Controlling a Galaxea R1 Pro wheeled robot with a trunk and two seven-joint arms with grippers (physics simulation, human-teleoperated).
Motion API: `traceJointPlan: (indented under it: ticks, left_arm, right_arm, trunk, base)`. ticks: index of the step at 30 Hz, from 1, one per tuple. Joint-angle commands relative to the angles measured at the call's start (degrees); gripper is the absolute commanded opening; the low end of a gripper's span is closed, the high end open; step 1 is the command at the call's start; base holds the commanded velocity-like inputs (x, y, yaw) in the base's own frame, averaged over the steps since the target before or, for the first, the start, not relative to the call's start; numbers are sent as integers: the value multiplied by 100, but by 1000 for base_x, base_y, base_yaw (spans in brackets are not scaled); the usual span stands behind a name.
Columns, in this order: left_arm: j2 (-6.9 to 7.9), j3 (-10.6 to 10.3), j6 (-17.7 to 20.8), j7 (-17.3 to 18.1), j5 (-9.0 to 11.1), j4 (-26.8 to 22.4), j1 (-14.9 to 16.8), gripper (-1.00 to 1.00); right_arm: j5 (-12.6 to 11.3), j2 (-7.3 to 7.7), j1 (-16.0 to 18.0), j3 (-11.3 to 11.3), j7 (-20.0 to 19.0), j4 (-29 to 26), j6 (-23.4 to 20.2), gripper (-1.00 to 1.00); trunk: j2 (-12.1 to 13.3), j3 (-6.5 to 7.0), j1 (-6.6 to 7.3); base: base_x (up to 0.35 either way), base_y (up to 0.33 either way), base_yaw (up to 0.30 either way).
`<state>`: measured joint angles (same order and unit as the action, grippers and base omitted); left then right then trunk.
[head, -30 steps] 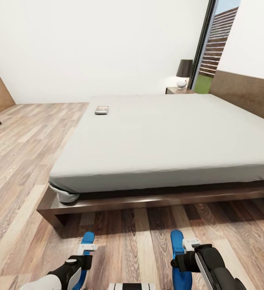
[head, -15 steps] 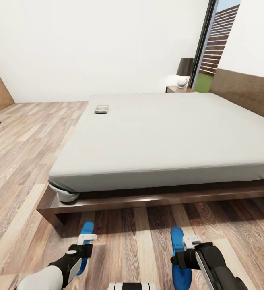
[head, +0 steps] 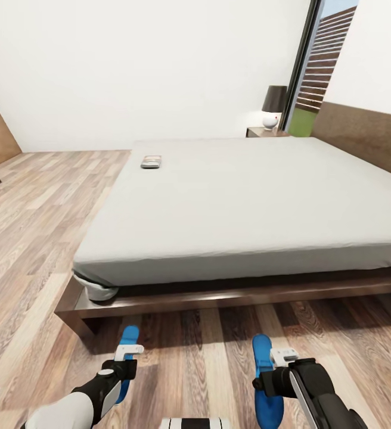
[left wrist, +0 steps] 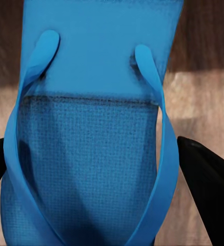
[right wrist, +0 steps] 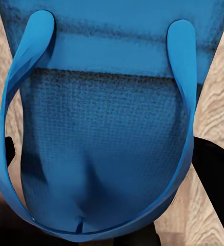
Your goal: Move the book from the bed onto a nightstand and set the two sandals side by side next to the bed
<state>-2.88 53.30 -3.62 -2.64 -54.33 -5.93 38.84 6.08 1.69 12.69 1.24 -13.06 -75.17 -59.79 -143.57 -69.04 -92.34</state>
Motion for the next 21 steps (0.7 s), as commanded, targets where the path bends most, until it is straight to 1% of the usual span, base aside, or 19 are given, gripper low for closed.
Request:
traceJointPlan:
  ticks: [1, 14, 21]
  left_arm:
    - [-2, 40, -19, -24, -69, 2, 2, -100]
    - [-11, 40, -32, -26, -69, 4, 1, -100]
    - [-11, 40, -27, -26, -69, 4, 1, -100]
  right_arm:
    - [60, 3, 3, 8, -48, -6, -21, -100]
    - [67, 6, -3, 6, -48, -154, -21, -100]
    - [69, 6, -3, 1, -48, -167, -21, -100]
  trunk:
    - [-2, -4, 0]
    - [-2, -7, 0]
    - [-2, -39, 0]
  base:
    - [89, 79, 0]
    - [15, 14, 4]
    - [0, 0, 142]
